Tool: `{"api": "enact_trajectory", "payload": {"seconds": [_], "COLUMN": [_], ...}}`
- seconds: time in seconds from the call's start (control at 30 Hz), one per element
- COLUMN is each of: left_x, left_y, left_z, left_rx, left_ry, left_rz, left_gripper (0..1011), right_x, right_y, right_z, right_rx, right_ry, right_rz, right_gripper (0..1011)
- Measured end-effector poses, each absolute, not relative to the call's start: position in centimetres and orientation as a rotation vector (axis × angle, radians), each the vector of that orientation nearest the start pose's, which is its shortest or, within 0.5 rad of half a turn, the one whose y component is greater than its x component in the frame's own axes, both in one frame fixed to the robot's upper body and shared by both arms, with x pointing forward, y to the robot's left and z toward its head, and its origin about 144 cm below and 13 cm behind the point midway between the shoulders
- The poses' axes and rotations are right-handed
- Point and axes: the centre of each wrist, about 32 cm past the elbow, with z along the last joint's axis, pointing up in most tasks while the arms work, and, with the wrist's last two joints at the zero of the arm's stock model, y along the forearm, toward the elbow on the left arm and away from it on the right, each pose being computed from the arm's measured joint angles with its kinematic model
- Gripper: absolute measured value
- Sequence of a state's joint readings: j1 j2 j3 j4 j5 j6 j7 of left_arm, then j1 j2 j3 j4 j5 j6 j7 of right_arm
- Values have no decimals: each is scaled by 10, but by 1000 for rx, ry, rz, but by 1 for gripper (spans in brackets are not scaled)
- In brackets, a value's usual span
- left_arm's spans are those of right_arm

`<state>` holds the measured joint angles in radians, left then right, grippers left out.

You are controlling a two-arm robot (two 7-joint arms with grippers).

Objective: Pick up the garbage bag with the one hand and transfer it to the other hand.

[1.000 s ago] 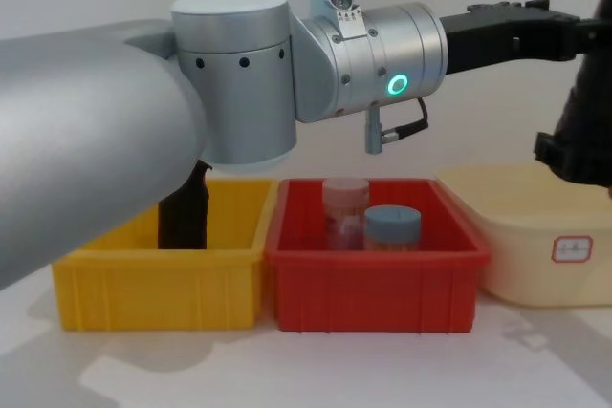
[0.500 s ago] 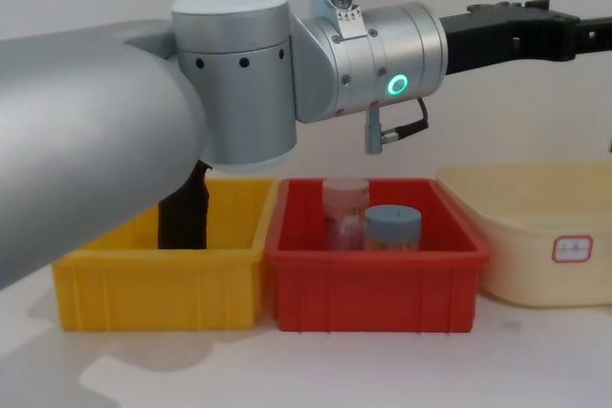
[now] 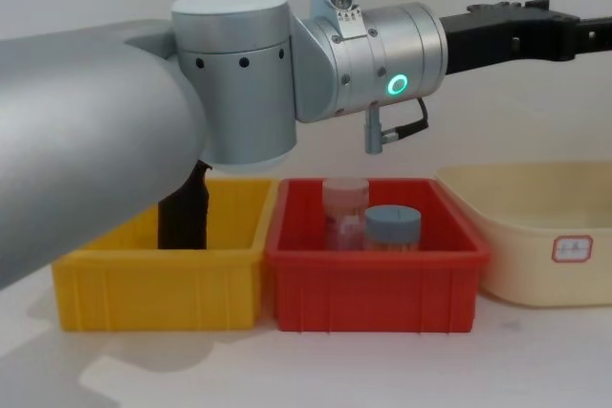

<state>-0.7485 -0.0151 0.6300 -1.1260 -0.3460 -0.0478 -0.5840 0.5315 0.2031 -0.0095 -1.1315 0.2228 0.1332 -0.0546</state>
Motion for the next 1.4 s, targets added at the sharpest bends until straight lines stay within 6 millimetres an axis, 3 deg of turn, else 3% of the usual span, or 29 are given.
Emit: {"api": "enact_trajectory", "payload": {"seconds": [0.13, 0.67, 0.97, 1.4], "left_x": [599, 593, 577, 540], "left_y": [48, 54, 75, 121], "left_z": [1286, 1287, 1287, 1280], "left_rx": [-122, -142, -164, -163], "left_ry": [-214, -255, -335, -410], "left_rz": [409, 448, 546, 729], "left_gripper": [1001, 1002, 1001, 1001], "right_x": [602, 593, 577, 550], "right_y": [-315, -315, -307, -287], "right_z": [1226, 1235, 1234, 1225], "right_rx": [-23, -137, -171, -191], "right_ry": [26, -175, -222, -169], "right_rz": [-1699, -1578, -1448, -1242], "right_gripper": [1004, 1000, 1000, 1000]}}
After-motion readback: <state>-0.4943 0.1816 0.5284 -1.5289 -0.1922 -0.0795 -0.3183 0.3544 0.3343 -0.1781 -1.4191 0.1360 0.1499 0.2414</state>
